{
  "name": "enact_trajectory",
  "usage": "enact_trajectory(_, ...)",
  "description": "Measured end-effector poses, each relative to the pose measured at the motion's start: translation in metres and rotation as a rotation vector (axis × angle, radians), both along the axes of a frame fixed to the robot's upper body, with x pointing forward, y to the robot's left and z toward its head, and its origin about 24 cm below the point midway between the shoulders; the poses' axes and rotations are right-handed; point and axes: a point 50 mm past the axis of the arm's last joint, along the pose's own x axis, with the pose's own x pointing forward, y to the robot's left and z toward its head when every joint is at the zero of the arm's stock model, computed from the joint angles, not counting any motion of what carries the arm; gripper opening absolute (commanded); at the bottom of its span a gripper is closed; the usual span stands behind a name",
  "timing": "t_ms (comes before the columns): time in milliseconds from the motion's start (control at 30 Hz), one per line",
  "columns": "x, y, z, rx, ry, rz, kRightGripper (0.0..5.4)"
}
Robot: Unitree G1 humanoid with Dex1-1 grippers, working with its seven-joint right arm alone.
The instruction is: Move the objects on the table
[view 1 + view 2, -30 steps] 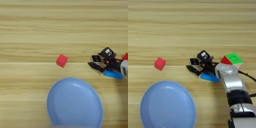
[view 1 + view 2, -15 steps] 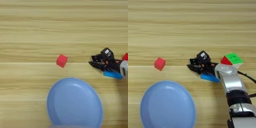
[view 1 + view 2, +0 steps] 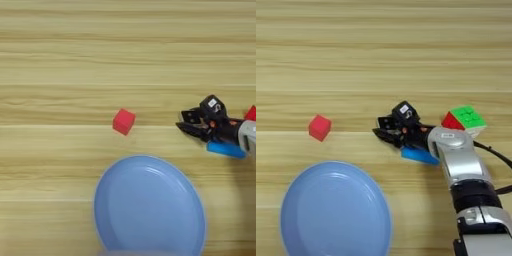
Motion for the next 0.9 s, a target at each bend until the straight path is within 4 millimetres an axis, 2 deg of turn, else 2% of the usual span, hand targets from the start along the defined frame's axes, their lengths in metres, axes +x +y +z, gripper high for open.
enact_trajectory(167,0.003,0.018,0.016,0.013,-0.067,0.062,3.15)
enact_trajectory(433,-0.011,0.05,0.011,0.066,-0.049,0.151,3.15)
enact_trajectory(767,-0.021,0.06,-0.001,0.073,0.006,0.184,3.14)
enact_trajectory(800,-0.021,0.06,-0.001,0.073,0.007,0.184,3.5)
enact_trajectory(900,-0.021,0.06,-0.002,0.073,0.012,0.187,3.86)
